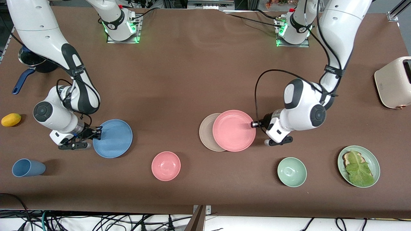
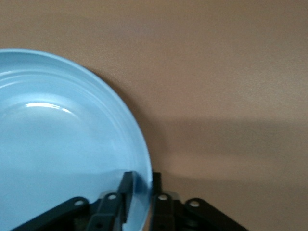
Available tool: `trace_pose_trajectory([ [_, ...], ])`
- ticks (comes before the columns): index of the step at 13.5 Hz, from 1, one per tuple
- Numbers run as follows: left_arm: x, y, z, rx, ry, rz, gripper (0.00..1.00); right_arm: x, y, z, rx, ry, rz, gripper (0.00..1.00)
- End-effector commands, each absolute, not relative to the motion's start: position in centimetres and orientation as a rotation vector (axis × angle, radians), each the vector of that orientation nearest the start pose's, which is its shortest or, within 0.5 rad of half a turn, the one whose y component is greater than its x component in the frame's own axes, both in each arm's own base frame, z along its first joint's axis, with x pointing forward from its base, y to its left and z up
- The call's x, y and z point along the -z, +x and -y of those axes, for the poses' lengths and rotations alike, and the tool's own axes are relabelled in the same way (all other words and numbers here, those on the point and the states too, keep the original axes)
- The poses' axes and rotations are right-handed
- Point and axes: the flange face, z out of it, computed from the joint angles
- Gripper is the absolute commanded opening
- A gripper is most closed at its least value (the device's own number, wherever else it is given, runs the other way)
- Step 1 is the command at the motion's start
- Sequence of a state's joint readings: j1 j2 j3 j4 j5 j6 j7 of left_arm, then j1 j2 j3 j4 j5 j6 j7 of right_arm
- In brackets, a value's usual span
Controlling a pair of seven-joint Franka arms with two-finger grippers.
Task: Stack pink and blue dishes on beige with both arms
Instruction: 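Place the pink plate on the beige plate with the left gripper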
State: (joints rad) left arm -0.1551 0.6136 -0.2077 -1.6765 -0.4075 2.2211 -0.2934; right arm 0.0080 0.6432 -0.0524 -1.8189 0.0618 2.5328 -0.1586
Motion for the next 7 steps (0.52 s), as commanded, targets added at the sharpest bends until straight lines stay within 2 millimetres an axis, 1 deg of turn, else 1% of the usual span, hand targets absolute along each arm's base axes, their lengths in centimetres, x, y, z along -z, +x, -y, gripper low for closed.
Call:
trace_pose_trajectory([
  [1, -24.6, 63.4, 25.4, -0.317, -3.487, 0.454, 0.00, -19.3, 65.5, 2.6, 0.120, -3.117, 0.135, 0.00],
  [3, -23.6, 63.0, 26.8, -0.296, -3.482, 0.482, 0.00, -19.3, 65.5, 2.5, 0.116, -3.115, 0.140, 0.00],
  [5, -22.4, 62.6, 28.1, -0.285, -3.476, 0.507, 0.00, -20.0, 65.6, 2.3, 0.090, -3.112, 0.152, 0.00],
  [7, -21.6, 62.5, 28.9, -0.258, -3.478, 0.509, 0.00, -22.2, 65.8, 1.7, 0.093, -3.100, 0.204, 0.00],
])
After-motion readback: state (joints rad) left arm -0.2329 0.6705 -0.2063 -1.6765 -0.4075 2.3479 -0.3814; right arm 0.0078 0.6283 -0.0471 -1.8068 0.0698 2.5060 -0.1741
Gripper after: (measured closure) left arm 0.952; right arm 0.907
